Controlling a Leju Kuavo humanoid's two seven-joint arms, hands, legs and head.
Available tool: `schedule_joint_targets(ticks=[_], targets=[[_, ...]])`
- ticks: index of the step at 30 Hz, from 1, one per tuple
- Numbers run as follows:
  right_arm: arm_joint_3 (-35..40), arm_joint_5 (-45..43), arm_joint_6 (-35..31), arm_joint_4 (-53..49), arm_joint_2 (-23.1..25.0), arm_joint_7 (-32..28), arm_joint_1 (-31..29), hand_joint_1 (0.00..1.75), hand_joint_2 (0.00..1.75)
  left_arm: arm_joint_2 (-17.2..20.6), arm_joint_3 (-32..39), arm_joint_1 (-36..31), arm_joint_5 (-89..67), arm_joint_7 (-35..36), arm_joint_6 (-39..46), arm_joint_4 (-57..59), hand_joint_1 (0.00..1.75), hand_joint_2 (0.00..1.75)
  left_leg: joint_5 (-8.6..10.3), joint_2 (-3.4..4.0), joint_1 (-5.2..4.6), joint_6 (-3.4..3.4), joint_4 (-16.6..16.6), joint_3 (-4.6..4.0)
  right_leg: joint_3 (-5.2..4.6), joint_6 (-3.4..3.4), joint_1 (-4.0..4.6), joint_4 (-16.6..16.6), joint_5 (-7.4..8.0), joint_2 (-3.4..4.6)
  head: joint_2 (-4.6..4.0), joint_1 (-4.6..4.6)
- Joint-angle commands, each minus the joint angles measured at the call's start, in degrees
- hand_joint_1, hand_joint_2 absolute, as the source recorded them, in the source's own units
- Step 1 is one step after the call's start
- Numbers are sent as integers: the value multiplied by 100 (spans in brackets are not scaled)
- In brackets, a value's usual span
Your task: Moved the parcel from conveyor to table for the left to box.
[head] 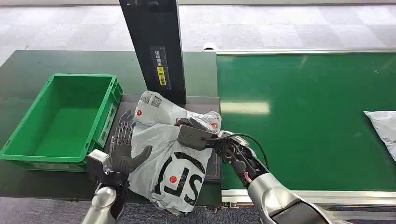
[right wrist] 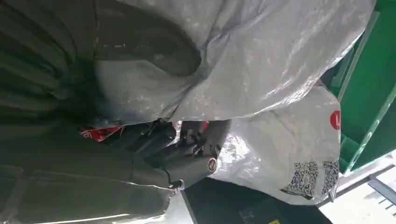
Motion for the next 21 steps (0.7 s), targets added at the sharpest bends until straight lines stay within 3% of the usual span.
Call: schedule_joint_targets(ticks=[1,2,3,9,12,15,16,21], targets=[[-6,-37,-17,681,93,-6,-368,45,175,159,-184,-222,34,34,-7,436,0,175,0,-4,-2,3,-5,10,9,-3,-1,-3,-1,-2,0,0],[-6,-37,-17,681,93,-6,-368,45,175,159,-184,-222,34,34,-7,436,0,175,1,-5,-1,2,-2,5,6,-2,0,-2,-1,-4,-2,0],[-6,-37,-17,681,93,-6,-368,0,175,159,-184,-222,34,34,-7,436,0,175,1,-5,-3,1,-2,2,2,-1,-2,0,-1,-4,0,0],[-358,-402,-665,369,-4,-199,-200,0,175,130,-164,-163,53,39,19,365,0,175,2,-7,-2,3,-3,3,4,-2,-1,-2,-1,-6,0,0],[-898,-1087,-570,-39,-78,-664,0,0,175,90,-173,-232,58,39,13,417,0,175,1,-16,1,5,-6,9,14,-2,2,-8,-2,-13,0,0],[-977,-1305,-657,-662,-250,-812,256,0,175,94,-153,-310,55,27,73,499,0,175,3,-18,0,3,-2,1,5,0,0,-4,-2,-16,-2,0],[-983,-1364,-682,-907,-278,-867,353,0,0,115,-126,-273,66,22,92,472,0,175,3,-26,1,4,-2,3,11,-1,2,-6,-4,-24,-2,0],[-1107,-1714,-898,-1917,-308,-982,849,0,0,136,-66,1,91,4,121,245,0,175,0,-5,0,1,-4,4,5,-1,0,-6,-1,-5,-2,0]])
